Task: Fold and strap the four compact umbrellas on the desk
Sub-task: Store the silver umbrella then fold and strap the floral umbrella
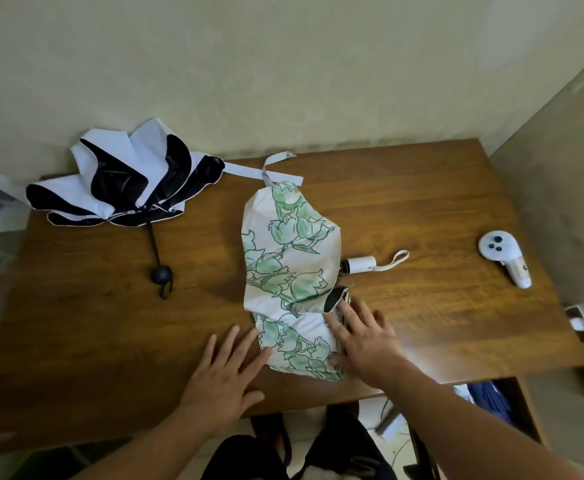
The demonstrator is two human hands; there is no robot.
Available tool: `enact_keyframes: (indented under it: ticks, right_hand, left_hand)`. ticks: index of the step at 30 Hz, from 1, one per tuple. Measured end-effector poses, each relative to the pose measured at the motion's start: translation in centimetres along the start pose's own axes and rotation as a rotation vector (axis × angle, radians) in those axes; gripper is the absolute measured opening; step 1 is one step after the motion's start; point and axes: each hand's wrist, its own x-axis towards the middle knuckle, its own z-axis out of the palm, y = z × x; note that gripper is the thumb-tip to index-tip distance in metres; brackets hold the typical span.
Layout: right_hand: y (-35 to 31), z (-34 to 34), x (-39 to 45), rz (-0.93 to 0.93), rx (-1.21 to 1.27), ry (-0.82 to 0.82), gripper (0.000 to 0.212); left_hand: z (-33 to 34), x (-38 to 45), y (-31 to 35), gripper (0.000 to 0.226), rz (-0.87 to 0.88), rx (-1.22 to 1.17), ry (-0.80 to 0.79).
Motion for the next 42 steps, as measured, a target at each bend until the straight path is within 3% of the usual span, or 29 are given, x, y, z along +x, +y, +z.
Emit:
enact_keyframes:
  ticks: [3,5,7,9,11,14,19,25,29,33,36,39,42]
  right_hand:
    - [-0.4,-1.3,-0.8,0.049,0.211,0.015,0.074]
    - [-0.9,-3.1,-1.4,0.14,0.484,0.237,0.042]
    - [-1.1,-4.5,-2.2,0.235,0.641,0.511,0.027]
    - [-1.7,-5.9,-3.1,0.205,0.669,0.657,0.035]
    - [-2.8,-7.7,-3.7,0.108,0.668,0.655,0.052]
    - [-4.5,-10.0,-3.5,0.081,0.76,0.564,0.061]
    - [-5.8,-12.0,-2.7,0.169,0.849,0.582,0.034]
    - [-5.5,-13.0,-2.8,0.224,0.646,0.617,0.022]
    - [-3.8,-13.0,-2.8,0.346,0.812,0.581,0.03]
    - [-4.1,-12.6,-3.0,0.22,0.913,0.536,0.038]
    - [-4.2,-11.8,-2.6,0.162,0.753,0.568,0.031]
    - [-4.0,-11.7,-2.2,0.194,0.649,0.689,0.014]
    - [-3.2,-11.3,-2.3,0.173,0.606,0.805,0.012]
  left_hand:
    - [-2.7,0.4,-1.3,0.057,-0.008,-0.187,0.023]
    - [-5.8,1.5,-2.0,0.04,-0.146,-0.448,0.06]
    - [-8.6,2.8,-2.3,0.031,-0.355,-0.773,0.216]
    - [-10.9,3.5,-2.3,0.053,-0.475,-1.07,0.304]
    - [-12.3,3.6,-2.0,0.076,-0.458,-1.19,0.337]
    - [-14.1,3.3,-1.5,0.073,-0.398,-1.192,0.391]
    - [-15.8,2.4,-1.4,0.035,-0.43,-1.186,0.484]
    - [-15.9,2.4,-2.1,0.02,-0.443,-1.144,0.5]
    - [-15.4,2.7,-2.0,0.018,-0.466,-1.177,0.516]
    - [-15.3,3.1,-1.8,0.026,-0.439,-1.173,0.51]
    - [-15.3,2.9,-1.9,0.033,-0.405,-1.071,0.491]
    - [-15.5,2.7,-2.1,0.017,-0.4,-0.909,0.525]
    - [-15.1,2.4,-2.3,0.011,-0.356,-0.81,0.571]
